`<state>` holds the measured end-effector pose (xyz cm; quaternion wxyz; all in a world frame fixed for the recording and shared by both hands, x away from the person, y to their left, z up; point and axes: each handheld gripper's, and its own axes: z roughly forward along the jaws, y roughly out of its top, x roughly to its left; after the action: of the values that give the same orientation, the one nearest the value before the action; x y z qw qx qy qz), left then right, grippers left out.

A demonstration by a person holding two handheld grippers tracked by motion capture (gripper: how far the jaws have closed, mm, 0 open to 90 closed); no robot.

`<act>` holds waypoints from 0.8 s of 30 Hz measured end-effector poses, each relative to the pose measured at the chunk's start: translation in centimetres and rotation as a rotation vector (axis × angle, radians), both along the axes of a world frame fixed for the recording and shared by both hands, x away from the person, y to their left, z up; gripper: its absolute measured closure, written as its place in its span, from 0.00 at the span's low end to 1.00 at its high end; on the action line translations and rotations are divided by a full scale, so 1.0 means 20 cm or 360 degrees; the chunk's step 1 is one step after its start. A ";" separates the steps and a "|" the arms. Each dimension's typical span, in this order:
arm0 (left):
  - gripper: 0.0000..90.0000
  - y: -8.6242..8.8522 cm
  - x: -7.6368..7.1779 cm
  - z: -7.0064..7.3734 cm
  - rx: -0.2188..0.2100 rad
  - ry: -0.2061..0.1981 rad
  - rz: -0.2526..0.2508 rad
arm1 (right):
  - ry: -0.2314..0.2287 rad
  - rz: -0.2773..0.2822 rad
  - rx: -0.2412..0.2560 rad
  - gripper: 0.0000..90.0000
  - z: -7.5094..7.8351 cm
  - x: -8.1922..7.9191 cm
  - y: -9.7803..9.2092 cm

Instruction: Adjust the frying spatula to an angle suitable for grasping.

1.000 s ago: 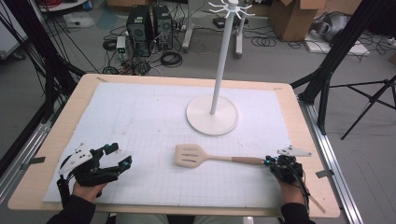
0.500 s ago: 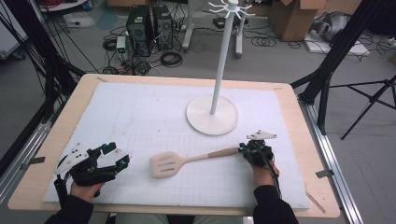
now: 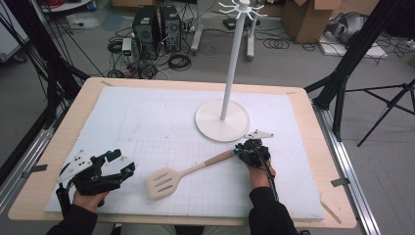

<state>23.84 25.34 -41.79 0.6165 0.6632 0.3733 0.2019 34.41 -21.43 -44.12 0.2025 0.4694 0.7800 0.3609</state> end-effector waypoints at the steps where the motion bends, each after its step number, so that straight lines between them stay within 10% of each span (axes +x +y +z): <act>1: 0.25 0.00 0.00 0.00 0.0002 -0.0001 -0.0001 | 0.0000 -0.0017 0.0004 0.80 0.00 0.00 -0.01; 13: 0.25 0.00 0.00 0.00 -0.0005 0.0003 -0.0020 | -0.0245 0.0044 0.0200 0.31 0.20 -0.33 -0.27; 24: 0.22 -0.04 -0.01 0.01 -0.0013 -0.0026 -0.0058 | -0.0429 0.0046 0.0140 0.19 0.20 -0.57 -0.46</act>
<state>23.69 24.62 -41.53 0.6259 0.6656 0.3569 0.1945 23.03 -30.72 -40.03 0.2794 0.4137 0.7360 0.4573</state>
